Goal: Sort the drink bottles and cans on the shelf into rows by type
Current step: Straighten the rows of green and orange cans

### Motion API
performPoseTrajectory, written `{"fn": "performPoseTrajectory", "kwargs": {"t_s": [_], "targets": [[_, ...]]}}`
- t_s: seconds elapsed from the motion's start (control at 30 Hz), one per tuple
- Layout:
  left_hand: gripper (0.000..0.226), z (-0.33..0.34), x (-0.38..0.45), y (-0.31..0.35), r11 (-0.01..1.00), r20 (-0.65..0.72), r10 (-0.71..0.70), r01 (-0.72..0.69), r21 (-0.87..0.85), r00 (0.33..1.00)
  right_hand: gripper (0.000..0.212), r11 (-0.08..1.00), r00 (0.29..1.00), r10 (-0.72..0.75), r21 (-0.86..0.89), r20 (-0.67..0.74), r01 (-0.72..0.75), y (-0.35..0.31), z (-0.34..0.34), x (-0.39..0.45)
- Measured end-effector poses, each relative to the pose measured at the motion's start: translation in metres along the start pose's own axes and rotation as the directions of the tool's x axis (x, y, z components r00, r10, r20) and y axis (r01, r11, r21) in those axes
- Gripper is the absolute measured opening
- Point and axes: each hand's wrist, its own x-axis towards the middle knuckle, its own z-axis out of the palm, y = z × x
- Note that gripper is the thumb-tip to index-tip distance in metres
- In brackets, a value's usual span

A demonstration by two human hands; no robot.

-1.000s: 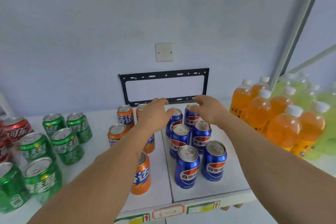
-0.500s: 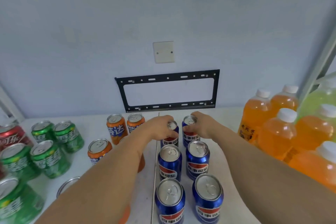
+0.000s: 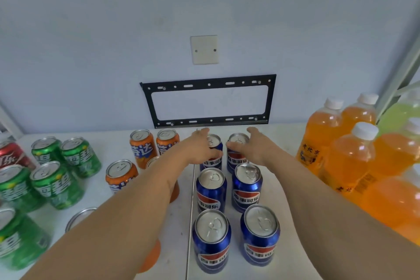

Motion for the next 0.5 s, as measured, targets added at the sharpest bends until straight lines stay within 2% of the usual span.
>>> {"fn": "performPoseTrajectory", "kwargs": {"t_s": [0.1, 0.17, 0.23, 0.3, 0.4, 0.5], "targets": [[0.09, -0.007, -0.027, 0.004, 0.996, -0.13, -0.018, 0.03, 0.089, 0.991, 0.085, 0.993, 0.988, -0.034, 0.104, -0.149, 0.049, 0.007, -0.007, -0.028], [0.086, -0.015, -0.047, 0.003, 0.984, -0.047, 0.043, -0.034, 0.174, 0.998, 0.075, 0.994, 0.998, -0.041, 0.098, -0.053, 0.046, 0.017, -0.009, -0.047], [0.086, -0.017, -0.067, 0.002, 0.984, 0.126, 0.057, -0.078, 0.163, 0.99, 0.08, 0.995, 0.993, -0.04, 0.098, 0.113, 0.029, 0.022, -0.006, -0.063], [0.085, -0.013, -0.082, 0.003, 0.978, 0.221, 0.067, -0.108, 0.178, 0.973, 0.086, 0.998, 0.983, -0.057, 0.051, 0.177, 0.048, 0.027, 0.0, -0.069], [0.069, -0.001, -0.088, 0.006, 0.974, 0.191, 0.096, -0.131, 0.183, 0.977, 0.078, 0.997, 0.99, -0.079, -0.016, 0.115, 0.082, 0.034, 0.005, -0.065], [0.067, 0.005, -0.088, 0.006, 0.982, 0.135, 0.086, -0.107, 0.156, 0.987, 0.067, 0.993, 0.989, -0.113, -0.004, 0.099, 0.114, 0.036, 0.005, -0.067]]}}
